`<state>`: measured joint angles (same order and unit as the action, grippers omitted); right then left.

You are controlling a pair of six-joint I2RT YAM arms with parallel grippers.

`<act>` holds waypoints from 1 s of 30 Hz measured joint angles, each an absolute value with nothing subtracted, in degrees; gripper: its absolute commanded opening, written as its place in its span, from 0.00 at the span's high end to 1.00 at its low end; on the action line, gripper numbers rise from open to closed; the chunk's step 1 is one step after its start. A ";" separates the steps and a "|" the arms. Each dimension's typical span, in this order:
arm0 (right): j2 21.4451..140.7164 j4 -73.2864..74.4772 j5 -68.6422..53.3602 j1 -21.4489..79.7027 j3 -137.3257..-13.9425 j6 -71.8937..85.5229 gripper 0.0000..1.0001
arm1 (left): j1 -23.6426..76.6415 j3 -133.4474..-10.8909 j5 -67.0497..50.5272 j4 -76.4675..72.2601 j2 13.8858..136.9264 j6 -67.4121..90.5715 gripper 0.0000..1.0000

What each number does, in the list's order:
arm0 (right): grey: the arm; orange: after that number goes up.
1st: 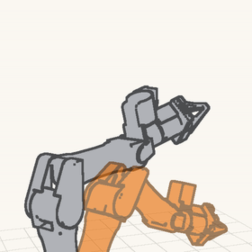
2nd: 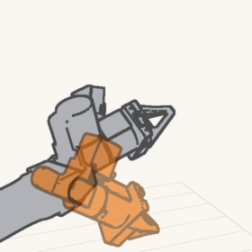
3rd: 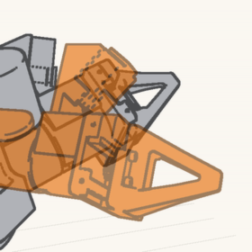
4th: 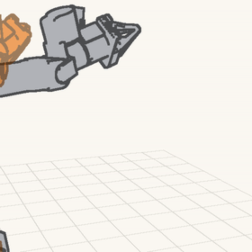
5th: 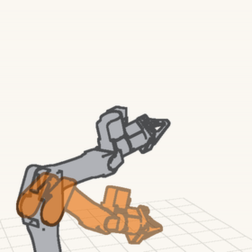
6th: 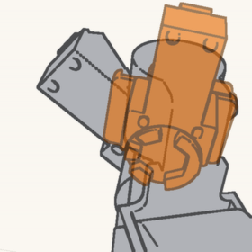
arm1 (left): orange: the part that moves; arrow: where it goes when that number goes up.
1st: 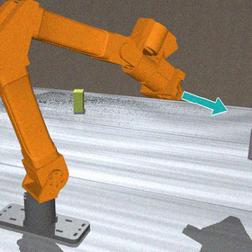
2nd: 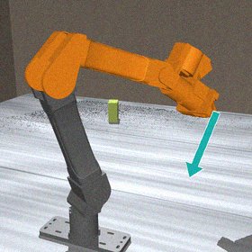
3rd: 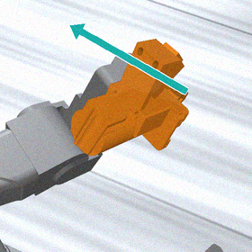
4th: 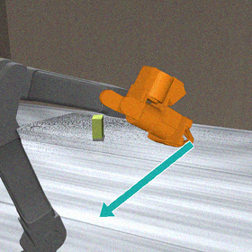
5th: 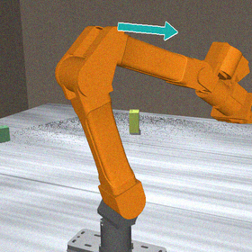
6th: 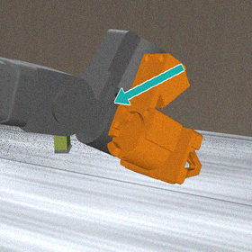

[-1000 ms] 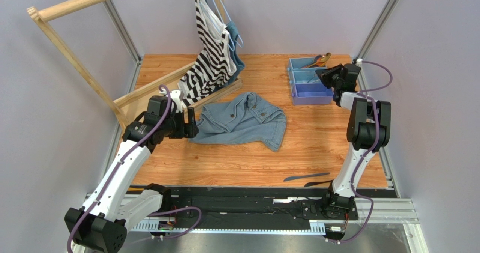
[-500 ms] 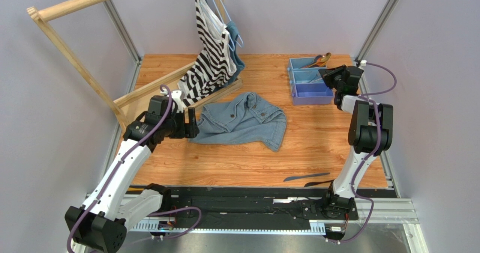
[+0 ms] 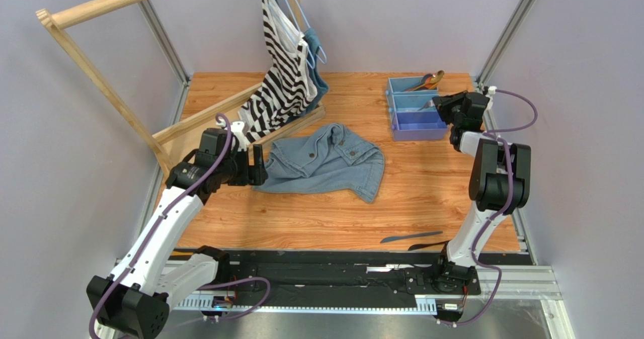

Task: Sort the eating utensils into containers
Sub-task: Place the fork in the storage box.

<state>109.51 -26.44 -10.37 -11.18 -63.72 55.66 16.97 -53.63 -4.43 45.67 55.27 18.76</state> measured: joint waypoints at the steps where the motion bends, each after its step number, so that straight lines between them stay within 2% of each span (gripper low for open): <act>1: 109.10 -26.04 -9.98 -11.22 -63.75 55.35 0.73 | 17.06 -53.63 -4.43 45.67 55.27 18.76 0.15; 12: 105.10 -20.34 -6.87 -11.40 -65.21 50.30 0.64 | 17.28 -53.63 -4.40 45.67 55.27 18.74 0.13; 14: 104.25 -19.75 -6.48 -11.40 -65.19 49.71 0.55 | 17.28 -53.63 -4.43 45.67 55.27 18.76 0.12; 15: 103.68 -19.38 -6.44 -11.40 -65.17 49.54 0.45 | 17.28 -53.63 -4.43 45.65 55.27 18.74 0.12; 16: 103.13 -19.31 -6.33 -11.40 -65.06 49.54 0.42 | 17.30 -53.63 -4.40 45.67 55.27 18.74 0.12; 23: 99.42 -19.11 -6.35 -11.40 -64.16 49.23 0.40 | 17.56 -53.63 -4.43 45.67 55.27 18.74 0.12; 30: 106.89 -17.28 -10.87 -11.38 -69.08 49.91 0.38 | 17.65 -53.63 -4.40 45.67 55.27 18.74 0.12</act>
<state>106.89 -17.28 -10.87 -11.38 -69.08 49.91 17.65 -53.63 -4.40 45.67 55.27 18.74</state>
